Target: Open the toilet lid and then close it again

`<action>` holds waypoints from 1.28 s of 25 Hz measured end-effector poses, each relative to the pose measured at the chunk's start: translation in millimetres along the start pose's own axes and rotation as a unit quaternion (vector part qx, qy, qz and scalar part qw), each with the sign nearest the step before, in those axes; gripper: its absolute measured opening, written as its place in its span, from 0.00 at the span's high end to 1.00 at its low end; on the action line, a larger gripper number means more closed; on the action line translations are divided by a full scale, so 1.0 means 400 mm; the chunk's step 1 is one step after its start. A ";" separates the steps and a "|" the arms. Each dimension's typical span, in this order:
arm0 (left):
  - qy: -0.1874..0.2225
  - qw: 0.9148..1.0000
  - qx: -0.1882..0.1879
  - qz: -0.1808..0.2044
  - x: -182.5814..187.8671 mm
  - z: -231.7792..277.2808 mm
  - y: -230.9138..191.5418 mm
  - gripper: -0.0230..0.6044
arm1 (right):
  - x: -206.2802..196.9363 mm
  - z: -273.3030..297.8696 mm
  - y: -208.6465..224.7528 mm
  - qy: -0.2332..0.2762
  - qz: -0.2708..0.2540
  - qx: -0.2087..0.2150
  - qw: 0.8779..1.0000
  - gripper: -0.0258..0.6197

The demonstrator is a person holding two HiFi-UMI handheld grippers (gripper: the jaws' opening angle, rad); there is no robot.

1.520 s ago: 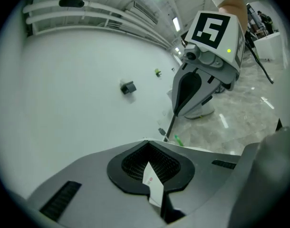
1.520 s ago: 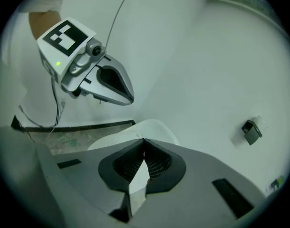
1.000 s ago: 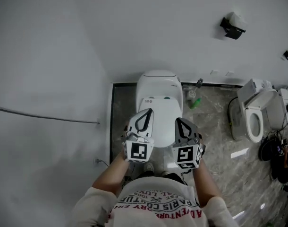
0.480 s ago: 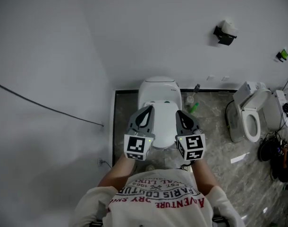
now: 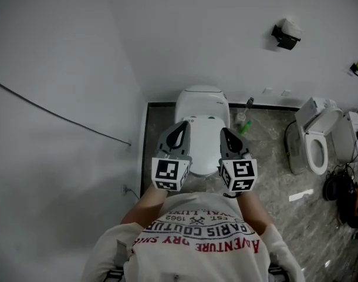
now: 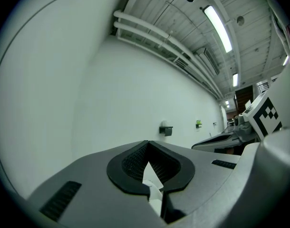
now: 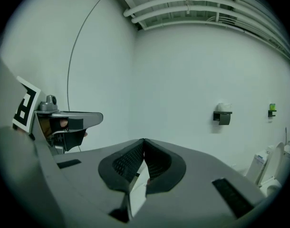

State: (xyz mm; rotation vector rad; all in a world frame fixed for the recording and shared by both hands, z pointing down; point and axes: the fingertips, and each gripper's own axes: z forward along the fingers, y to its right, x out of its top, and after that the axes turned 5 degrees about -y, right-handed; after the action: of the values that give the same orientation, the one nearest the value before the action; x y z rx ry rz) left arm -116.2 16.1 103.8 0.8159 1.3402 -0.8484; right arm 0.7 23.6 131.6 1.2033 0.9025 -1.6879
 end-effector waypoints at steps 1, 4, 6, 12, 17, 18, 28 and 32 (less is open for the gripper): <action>-0.004 1.000 0.002 -0.003 -0.006 0.000 -0.001 0.95 | -0.002 0.000 0.000 -0.001 0.001 0.002 1.000 0.94; -0.008 1.000 0.004 -0.009 -0.007 0.001 0.004 0.95 | 0.001 -0.005 0.005 0.000 -0.003 0.004 1.000 0.94; -0.006 1.000 0.005 -0.007 -0.002 0.003 0.011 0.95 | 0.001 -0.006 0.010 0.001 -0.005 0.006 1.000 0.94; -0.011 1.000 0.001 -0.006 -0.016 -0.006 0.031 0.95 | -0.022 -0.015 0.012 -0.007 -0.008 0.008 1.000 0.94; -0.015 1.000 -0.009 0.012 -0.003 -0.009 0.046 0.95 | -0.023 -0.019 0.019 -0.011 -0.003 0.006 1.000 0.94; -0.013 1.000 -0.011 0.016 0.003 -0.010 0.050 0.95 | -0.024 -0.018 0.020 -0.012 -0.004 0.005 1.000 0.94; -0.022 0.999 -0.012 0.022 -0.017 -0.014 0.060 0.95 | -0.056 -0.022 0.015 -0.022 -0.002 0.003 1.000 0.94; -0.028 0.999 -0.013 0.019 -0.031 -0.008 0.061 0.95 | -0.066 -0.016 0.021 -0.025 0.004 0.001 1.000 0.94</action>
State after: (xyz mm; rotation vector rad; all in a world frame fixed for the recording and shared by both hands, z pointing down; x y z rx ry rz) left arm -96.8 30.8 116.3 0.7884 1.2808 -0.8168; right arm 15.3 32.3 154.7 1.1584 0.8646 -1.7065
